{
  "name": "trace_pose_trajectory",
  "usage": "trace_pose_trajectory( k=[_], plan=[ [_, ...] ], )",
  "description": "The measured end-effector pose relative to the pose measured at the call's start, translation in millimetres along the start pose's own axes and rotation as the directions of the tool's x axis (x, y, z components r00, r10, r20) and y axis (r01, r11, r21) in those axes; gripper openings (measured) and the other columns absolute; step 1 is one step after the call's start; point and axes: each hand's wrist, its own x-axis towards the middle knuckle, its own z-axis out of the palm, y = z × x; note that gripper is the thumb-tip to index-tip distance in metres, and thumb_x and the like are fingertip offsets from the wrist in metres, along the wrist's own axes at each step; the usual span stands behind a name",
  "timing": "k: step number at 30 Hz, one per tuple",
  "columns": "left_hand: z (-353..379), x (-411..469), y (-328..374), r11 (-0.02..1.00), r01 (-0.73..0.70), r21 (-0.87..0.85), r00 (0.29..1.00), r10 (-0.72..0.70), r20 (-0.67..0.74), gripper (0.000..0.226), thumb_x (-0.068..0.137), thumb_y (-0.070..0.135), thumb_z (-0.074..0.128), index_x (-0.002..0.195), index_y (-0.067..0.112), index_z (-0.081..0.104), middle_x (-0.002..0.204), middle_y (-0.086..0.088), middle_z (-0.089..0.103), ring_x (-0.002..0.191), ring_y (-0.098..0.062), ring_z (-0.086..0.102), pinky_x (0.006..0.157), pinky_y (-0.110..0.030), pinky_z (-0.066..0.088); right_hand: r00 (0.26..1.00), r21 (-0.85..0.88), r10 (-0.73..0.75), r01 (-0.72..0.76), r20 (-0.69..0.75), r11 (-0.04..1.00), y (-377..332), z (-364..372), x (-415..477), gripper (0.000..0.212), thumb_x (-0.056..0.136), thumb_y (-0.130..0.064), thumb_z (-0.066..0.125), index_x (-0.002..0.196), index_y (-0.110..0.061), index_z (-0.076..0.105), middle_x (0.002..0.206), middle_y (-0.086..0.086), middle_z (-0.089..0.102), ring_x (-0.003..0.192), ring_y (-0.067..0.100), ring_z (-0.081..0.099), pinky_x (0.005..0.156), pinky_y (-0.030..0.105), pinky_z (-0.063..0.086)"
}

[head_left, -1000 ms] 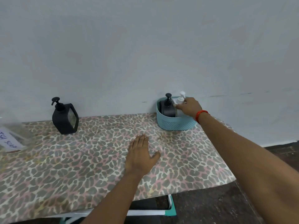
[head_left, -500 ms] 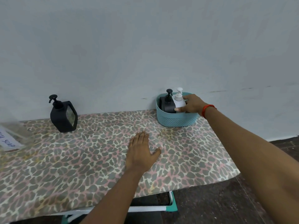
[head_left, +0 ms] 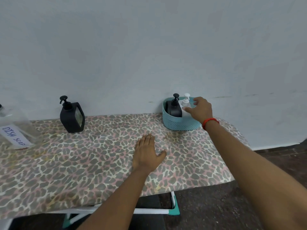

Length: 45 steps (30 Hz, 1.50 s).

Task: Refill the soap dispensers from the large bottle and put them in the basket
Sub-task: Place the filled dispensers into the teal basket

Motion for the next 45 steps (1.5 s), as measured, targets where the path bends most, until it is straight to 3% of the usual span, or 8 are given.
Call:
trace_pose_trajectory(
  k=[3, 7, 12, 17, 20, 24, 33, 45],
  plan=[
    [-9, -6, -8, 0.999, -0.021, -0.039, 0.999, 0.022, 0.029, 0.09, 0.096, 0.067, 0.048, 0.164, 0.015, 0.022, 0.173, -0.003, 0.017, 0.16, -0.019, 0.012, 0.131, -0.037, 0.003, 0.976, 0.167, 0.012, 0.025, -0.219, 0.986, -20, 5, -43, 0.028, 0.089, -0.031, 0.073, 0.109, -0.011, 0.067, 0.097, 0.003, 0.069, 0.094, 0.023, 0.066, 0.079, 0.028, 0.046],
    [-35, -30, -56, 0.999, 0.03, -0.022, 0.999, -0.029, 0.041, 0.089, 0.097, 0.065, 0.05, 0.164, 0.014, 0.021, 0.173, -0.004, 0.017, 0.159, -0.02, 0.014, 0.13, -0.039, 0.007, 0.978, 0.2, -0.058, 0.098, -0.2, 0.975, -57, 32, -85, 0.012, 0.088, -0.019, 0.066, 0.097, -0.013, 0.071, 0.087, -0.003, 0.067, 0.084, 0.016, 0.064, 0.079, 0.027, 0.048],
    [-89, -71, -165, 0.986, 0.165, 0.02, 0.986, -0.164, -0.038, 0.089, 0.098, 0.065, 0.047, 0.164, 0.011, 0.022, 0.172, -0.007, 0.019, 0.159, -0.023, 0.015, 0.13, -0.039, 0.007, 0.977, 0.183, -0.198, 0.181, 0.076, 0.966, -130, 94, -115, 0.023, 0.09, -0.029, 0.07, 0.106, -0.012, 0.068, 0.082, -0.004, 0.065, 0.083, 0.017, 0.063, 0.08, 0.033, 0.052],
    [-135, -103, -264, 0.958, 0.284, 0.028, 0.953, -0.279, -0.116, 0.095, 0.092, 0.073, 0.043, 0.162, 0.011, 0.028, 0.171, -0.008, 0.024, 0.159, -0.026, 0.017, 0.13, -0.042, 0.01, 0.855, 0.069, -0.259, 0.256, 0.45, 0.964, -229, 185, -139, 0.064, 0.09, -0.046, 0.069, 0.135, -0.002, 0.055, 0.128, 0.017, 0.065, 0.115, 0.031, 0.063, 0.097, 0.041, 0.052],
    [-146, -108, -304, 0.947, 0.32, -0.012, 0.937, -0.318, -0.145, 0.111, 0.08, 0.084, 0.028, 0.162, 0.011, 0.029, 0.17, -0.008, 0.025, 0.159, -0.026, 0.018, 0.13, -0.043, 0.011, 0.799, 0.047, -0.263, 0.283, 0.54, 0.958, -280, 232, -147, 0.048, 0.09, -0.053, 0.068, 0.1, -0.006, 0.058, 0.092, 0.008, 0.063, 0.083, 0.023, 0.062, 0.065, 0.032, 0.051],
    [-145, -102, -323, 0.954, 0.3, -0.025, 0.94, -0.3, -0.161, 0.091, 0.096, 0.068, 0.049, 0.163, 0.012, 0.026, 0.171, -0.006, 0.021, 0.159, -0.023, 0.015, 0.131, -0.041, 0.009, 0.858, 0.129, -0.247, 0.211, 0.451, 0.969, -323, 274, -139, 0.053, 0.09, -0.054, 0.068, 0.108, -0.006, 0.055, 0.095, 0.005, 0.056, 0.086, 0.024, 0.057, 0.068, 0.031, 0.046],
    [-136, -91, -311, 0.97, 0.244, -0.016, 0.958, -0.243, -0.149, 0.093, 0.094, 0.071, 0.041, 0.163, 0.009, 0.025, 0.172, -0.008, 0.02, 0.159, -0.023, 0.014, 0.131, -0.04, 0.01, 0.923, 0.183, -0.16, 0.1, 0.349, 0.978, -322, 283, -130, 0.038, 0.086, -0.034, 0.072, 0.104, -0.01, 0.05, 0.094, 0.004, 0.057, 0.083, 0.022, 0.06, 0.064, 0.03, 0.047],
    [-75, -41, -145, 0.994, 0.104, -0.037, 0.994, -0.102, 0.041, 0.101, 0.094, 0.073, 0.049, 0.165, 0.011, 0.013, 0.174, -0.006, 0.008, 0.161, -0.023, 0.005, 0.13, -0.039, 0.001, 0.983, 0.305, -0.183, 0.169, 0.016, 0.937, -225, 100, -93, 0.035, 0.077, -0.032, 0.078, 0.104, -0.012, 0.07, 0.092, -0.001, 0.067, 0.083, 0.017, 0.063, 0.066, 0.025, 0.047]
  ],
)
